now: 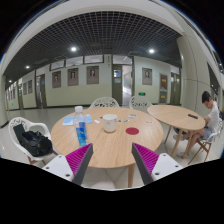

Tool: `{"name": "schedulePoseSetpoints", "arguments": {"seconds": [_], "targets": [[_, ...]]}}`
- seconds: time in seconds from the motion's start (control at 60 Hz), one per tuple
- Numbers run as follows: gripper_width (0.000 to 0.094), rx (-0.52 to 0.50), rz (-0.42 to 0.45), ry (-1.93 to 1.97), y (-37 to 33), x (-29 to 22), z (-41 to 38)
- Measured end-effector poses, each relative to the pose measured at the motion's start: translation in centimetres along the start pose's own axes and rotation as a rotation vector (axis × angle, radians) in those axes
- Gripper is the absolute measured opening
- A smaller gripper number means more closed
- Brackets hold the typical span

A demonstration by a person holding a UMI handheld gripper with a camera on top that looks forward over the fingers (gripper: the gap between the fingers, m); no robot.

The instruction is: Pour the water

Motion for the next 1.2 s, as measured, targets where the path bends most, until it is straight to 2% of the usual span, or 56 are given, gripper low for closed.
{"name": "schedulePoseSetpoints", "arguments": {"seconds": [0.2, 0.533, 0.767, 0.833, 0.883, 0.967, 1.05, 1.133, 1.2], "targets": [[0.0841, -0.043, -0.003, -0.011, 0.8, 0.2, -1.5], [0.083, -0.191, -0.002, -0.073, 6.7, 0.7, -13.1], [0.0815, -0.138, 0.004, -0.074, 16.1, 0.7, -18.4], [0.0455, -0.12, 0.018, -0.064, 17.6, 0.7, -18.8], [0.0444, -0.111, 0.034, -0.018, 18.1, 0.6, -18.6], [0.0349, -0.124, 0.05, -0.013, 18.2, 0.6, -18.6], [0.0322, -0.13, 0.066, 0.006, 18.2, 0.4, -18.7], [0.032, -0.155, 0.041, 0.074, 18.2, 0.1, -18.9], [0.0319, -0.219, -0.007, 0.22, 18.0, -1.1, -20.3]]}}
Point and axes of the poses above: the point between the fingertips, and its own axes, seen from behind it with the camera up: z to the right, x down, y forward, the way the camera looks, the point moved 3 cm from there along -y, backward, against the way the camera looks, and after that the axes turned 14 degrees about x, right-handed, at the moved point
